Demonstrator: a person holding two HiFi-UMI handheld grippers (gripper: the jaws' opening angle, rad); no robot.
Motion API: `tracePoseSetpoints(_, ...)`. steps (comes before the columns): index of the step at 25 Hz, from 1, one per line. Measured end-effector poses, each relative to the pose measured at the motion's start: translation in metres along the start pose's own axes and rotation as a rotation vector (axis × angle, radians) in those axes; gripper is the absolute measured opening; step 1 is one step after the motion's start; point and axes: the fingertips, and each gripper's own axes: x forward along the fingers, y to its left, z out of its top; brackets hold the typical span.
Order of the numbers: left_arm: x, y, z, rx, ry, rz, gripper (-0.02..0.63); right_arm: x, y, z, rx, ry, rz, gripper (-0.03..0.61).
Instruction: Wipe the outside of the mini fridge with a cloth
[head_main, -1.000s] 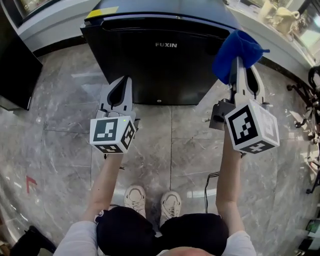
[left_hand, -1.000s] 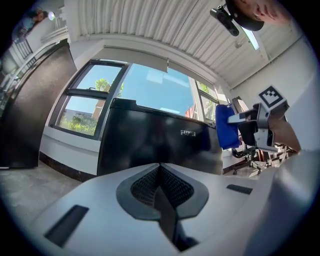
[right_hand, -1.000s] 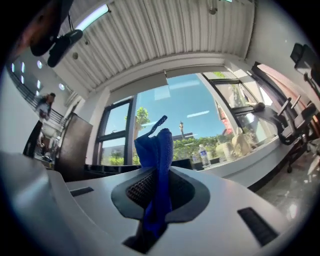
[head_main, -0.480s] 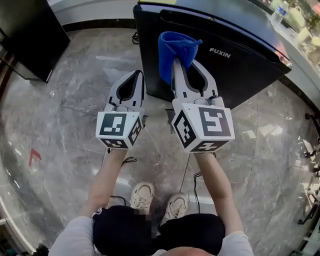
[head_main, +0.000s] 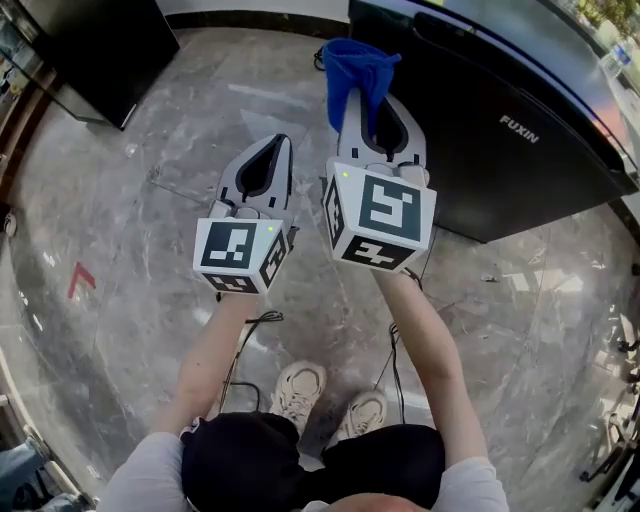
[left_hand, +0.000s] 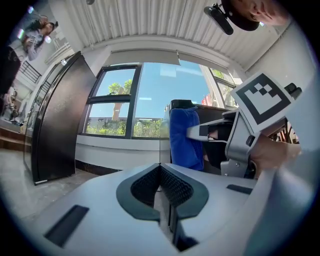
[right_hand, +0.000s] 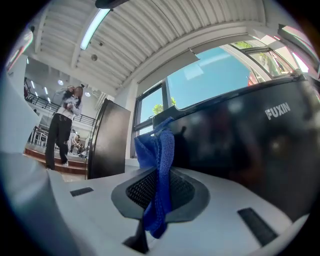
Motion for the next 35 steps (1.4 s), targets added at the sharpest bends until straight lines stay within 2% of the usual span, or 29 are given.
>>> tracePoseSetpoints(8,-0.001,-0.009,-0.005,-0.034,0.005,-0.024,0.005,-0.013,-0.015,0.000,-0.019,-0.010,-0.045,0.060)
tracePoseSetpoints(18,0.012,-0.064,0.002,-0.042,-0.012,-0.113,0.005,-0.070,-0.092,0.014,-0.010,-0.022,-0.171,0.060)
tracePoseSetpoints(27,0.017,-0.106,0.018,-0.076,-0.061,-0.167,0.005,-0.107,-0.146,0.027,-0.022,-0.033,-0.269,0.060)
tracePoseSetpoints(35,0.027,-0.148,0.013,-0.086,-0.056,-0.229,0.005,-0.140,-0.199,0.035,-0.022,-0.044,-0.373,0.060)
